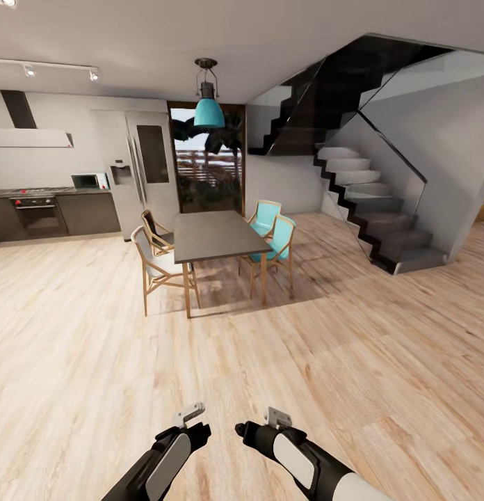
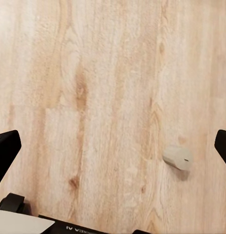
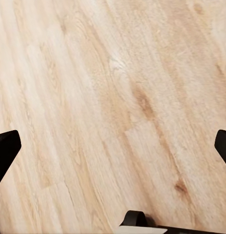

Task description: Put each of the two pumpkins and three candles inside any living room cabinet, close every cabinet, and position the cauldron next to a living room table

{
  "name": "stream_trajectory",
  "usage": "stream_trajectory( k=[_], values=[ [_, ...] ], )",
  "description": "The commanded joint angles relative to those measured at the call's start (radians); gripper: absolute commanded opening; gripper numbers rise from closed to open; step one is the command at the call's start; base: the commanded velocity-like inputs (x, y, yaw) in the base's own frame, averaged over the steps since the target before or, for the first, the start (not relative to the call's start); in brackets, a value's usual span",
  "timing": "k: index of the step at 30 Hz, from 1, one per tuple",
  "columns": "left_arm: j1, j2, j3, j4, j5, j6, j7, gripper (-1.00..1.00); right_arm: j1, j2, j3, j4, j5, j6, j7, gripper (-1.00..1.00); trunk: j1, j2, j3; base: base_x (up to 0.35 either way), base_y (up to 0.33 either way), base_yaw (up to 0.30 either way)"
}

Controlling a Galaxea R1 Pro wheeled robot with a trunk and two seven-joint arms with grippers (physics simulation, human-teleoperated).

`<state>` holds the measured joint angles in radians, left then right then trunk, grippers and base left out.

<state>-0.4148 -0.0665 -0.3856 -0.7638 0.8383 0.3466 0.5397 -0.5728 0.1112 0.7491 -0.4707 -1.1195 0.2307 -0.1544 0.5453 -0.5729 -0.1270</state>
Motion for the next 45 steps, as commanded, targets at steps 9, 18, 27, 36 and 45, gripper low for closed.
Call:
stream_trajectory(
  k=[9,18,27,36,45],
  values=[
    [-0.001,0.0,-0.004,-0.002,0.007,0.002,0.008,1.0,-0.002,-0.001,0.006,-0.002,-0.008,0.002,-0.008,1.0,0.035,-0.065,-0.03,0.0,0.0,0.0],
    [-0.001,-0.001,-0.004,-0.002,0.008,0.003,0.007,1.0,-0.002,-0.001,0.006,-0.002,-0.01,0.006,-0.005,1.0,0.07,-0.128,-0.058,0.0,0.0,0.0],
    [-0.001,-0.001,-0.004,-0.002,0.008,0.003,0.006,1.0,-0.002,-0.001,0.006,0.0,-0.01,0.011,0.08,1.0,0.104,-0.191,-0.087,0.0,0.0,0.0],
    [-0.001,0.0,-0.003,-0.002,0.007,0.003,0.006,1.0,-0.002,-0.001,0.006,0.018,-0.01,0.012,0.119,1.0,0.139,-0.254,-0.115,0.0,0.0,0.0],
    [0.0,0.081,-0.003,0.001,0.115,0.005,-0.143,1.0,-0.002,-0.001,0.006,0.018,-0.011,0.012,0.118,1.0,0.173,-0.317,-0.143,0.0,0.0,0.0]
  ],
)
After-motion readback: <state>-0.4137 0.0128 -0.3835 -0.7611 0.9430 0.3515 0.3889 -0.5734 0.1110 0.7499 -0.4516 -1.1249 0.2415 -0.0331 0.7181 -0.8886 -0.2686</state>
